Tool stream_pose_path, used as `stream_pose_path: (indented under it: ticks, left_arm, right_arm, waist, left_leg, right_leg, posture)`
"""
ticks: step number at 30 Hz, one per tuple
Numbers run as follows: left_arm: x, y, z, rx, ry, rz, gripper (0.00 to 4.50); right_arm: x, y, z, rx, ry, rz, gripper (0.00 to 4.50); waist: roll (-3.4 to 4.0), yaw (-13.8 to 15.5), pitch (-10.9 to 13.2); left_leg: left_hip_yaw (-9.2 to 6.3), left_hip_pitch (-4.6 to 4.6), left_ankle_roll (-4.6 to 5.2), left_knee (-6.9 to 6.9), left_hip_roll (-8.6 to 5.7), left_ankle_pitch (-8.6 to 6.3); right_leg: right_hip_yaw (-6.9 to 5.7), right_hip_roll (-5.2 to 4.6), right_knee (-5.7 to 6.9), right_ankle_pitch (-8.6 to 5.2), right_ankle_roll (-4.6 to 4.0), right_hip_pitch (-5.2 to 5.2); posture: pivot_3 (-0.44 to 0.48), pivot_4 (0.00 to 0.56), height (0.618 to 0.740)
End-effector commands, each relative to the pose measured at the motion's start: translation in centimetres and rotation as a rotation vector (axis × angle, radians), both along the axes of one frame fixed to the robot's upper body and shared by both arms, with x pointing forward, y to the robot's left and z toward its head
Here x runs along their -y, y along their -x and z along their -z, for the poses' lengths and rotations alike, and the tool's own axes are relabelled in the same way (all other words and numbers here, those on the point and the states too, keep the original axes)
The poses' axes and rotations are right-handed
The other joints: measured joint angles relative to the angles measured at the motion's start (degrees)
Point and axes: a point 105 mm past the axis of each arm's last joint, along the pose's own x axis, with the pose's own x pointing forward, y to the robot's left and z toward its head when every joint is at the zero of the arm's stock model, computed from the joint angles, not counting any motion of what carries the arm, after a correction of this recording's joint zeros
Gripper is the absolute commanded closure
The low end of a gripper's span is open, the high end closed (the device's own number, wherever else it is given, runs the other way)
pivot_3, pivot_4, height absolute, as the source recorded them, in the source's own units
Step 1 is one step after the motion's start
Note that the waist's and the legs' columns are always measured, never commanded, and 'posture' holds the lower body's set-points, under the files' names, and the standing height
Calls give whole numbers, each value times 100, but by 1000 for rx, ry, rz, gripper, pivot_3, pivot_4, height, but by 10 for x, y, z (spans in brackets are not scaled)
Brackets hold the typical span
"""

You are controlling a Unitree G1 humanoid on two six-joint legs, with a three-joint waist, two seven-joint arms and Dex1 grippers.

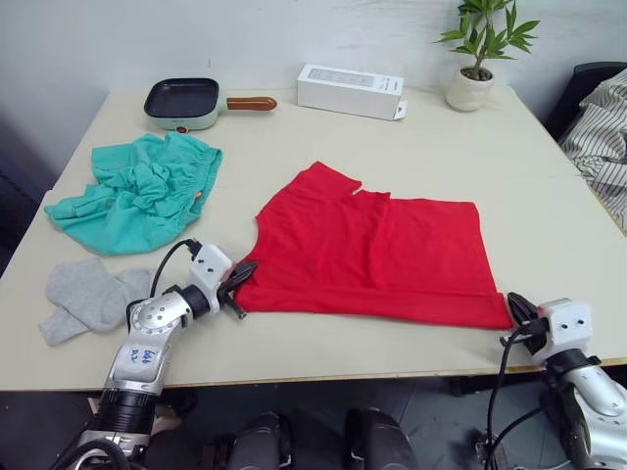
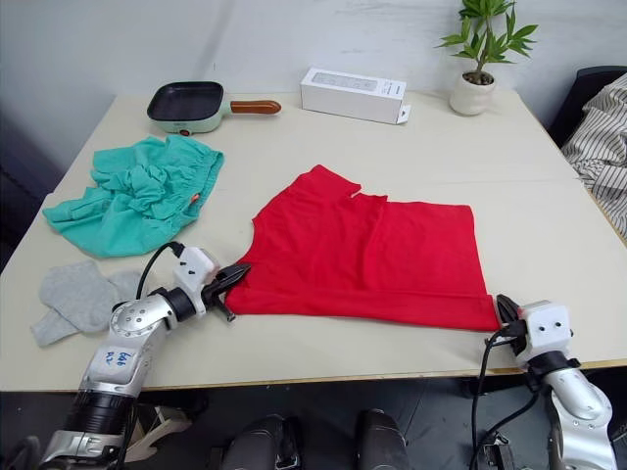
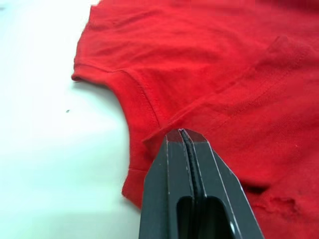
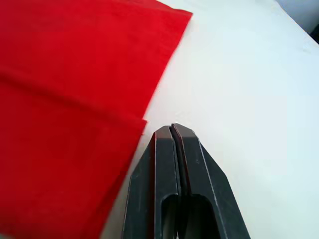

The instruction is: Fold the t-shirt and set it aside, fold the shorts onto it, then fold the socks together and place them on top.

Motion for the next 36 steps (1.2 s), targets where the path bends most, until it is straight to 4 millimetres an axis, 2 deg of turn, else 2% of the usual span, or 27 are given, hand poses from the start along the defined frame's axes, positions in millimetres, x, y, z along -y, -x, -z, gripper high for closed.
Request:
stream_pose_path:
  ticks: [1,2,3,4,7,10,12,13,17,19,26,27,30,34,36]
  left_arm:
    - [-5,20,-38,90,33,123,4486]
    - [-11,29,-43,83,3,170,4486]
    - [-13,38,-47,69,-30,223,4107]
    - [-13,48,-47,58,-86,285,3921]
    - [-14,68,-38,46,-267,411,2990]
    - [-14,72,-21,92,-454,466,2038]
    - [-14,65,-14,125,-516,451,1416]
    - [-13,61,-9,129,-545,435,1399]
    - [-13,51,4,143,-625,403,1399]
    - [-12,47,11,132,-647,391,1399]
    - [-13,31,22,114,-698,332,1399]
    - [-13,27,22,122,-716,325,1399]
    - [-17,18,21,139,-754,305,2023]
    - [-16,19,16,163,-748,319,3289]
    - [-16,23,14,169,-734,323,3870]
  right_arm:
    - [-3,0,-43,97,-38,-97,4500]
    - [-12,3,-54,78,-42,-193,4500]
    - [-21,8,-61,51,-18,-285,4330]
    - [-29,14,-64,6,29,-374,4132]
    - [-39,27,-60,-103,143,-522,3202]
    - [-37,37,-43,-246,315,-639,2142]
    - [-30,34,-39,-265,385,-631,1441]
    - [-26,30,-36,-278,422,-621,1164]
    - [-20,22,-24,-318,532,-621,1164]
    - [-14,15,-18,-340,587,-611,1164]
    - [4,0,-12,-366,675,-567,1164]
    - [4,-3,-12,-348,676,-567,1328]
    - [-1,-7,-15,-305,695,-587,2100]
    - [-5,-2,-16,-279,711,-623,3500]
    - [-6,2,-15,-265,722,-632,4132]
  waist:
    - [3,-17,2]
    - [9,-44,5]
    - [17,-54,9]
    - [21,-61,9]
    - [21,-55,8]
    - [21,1,9]
    - [18,53,10]
    - [18,65,10]
    - [18,73,10]
    - [21,67,9]
    - [19,85,3]
    - [19,85,3]
    - [22,80,1]
    - [25,63,-1]
    - [24,63,-1]
  left_leg:
    - [0,0,1,0,0,0]
    - [0,-1,1,0,1,0]
    - [0,-2,4,0,2,2]
    - [-1,-1,8,-2,3,3]
    - [-2,2,5,-6,6,-2]
    - [-1,1,15,-6,4,-23]
    - [3,-1,26,-7,2,-28]
    - [5,-2,30,-7,3,-30]
    - [6,-6,29,-6,3,-29]
    - [6,-7,-1,-8,6,-18]
    - [4,24,23,-3,5,-20]
    - [1,30,33,-3,5,-24]
    - [-3,85,39,-21,10,-31]
    - [6,90,24,-62,8,-20]
    - [7,90,-19,-75,8,5]
  right_leg:
    - [0,0,0,0,0,0]
    - [0,0,0,0,0,-1]
    - [1,0,2,-2,-3,-2]
    - [1,0,2,-3,-5,-2]
    - [-6,3,-7,-5,-8,2]
    - [-10,4,-28,-4,-8,10]
    - [-9,2,-40,-4,-8,8]
    - [-7,2,-44,-4,-8,9]
    - [-4,-2,-45,-3,-10,0]
    - [-6,-2,-36,-2,-9,-4]
    - [-10,-4,-46,0,-8,40]
    - [-11,-5,-51,5,-11,50]
    - [-11,-4,-87,7,-15,83]
    - [0,-4,-99,12,-18,93]
    - [-5,-2,-85,13,-16,82]
  posture:
    - [0,150,740]
    - [0,150,740]
    - [0,150,740]
    - [0,150,740]
    - [0,150,740]
    - [0,150,740]
    - [0,150,740]
    - [0,150,740]
    - [0,150,740]
    - [0,150,740]
    - [0,150,740]
    - [0,150,740]
    - [0,150,740]
    - [0,150,740]
    - [0,150,740]
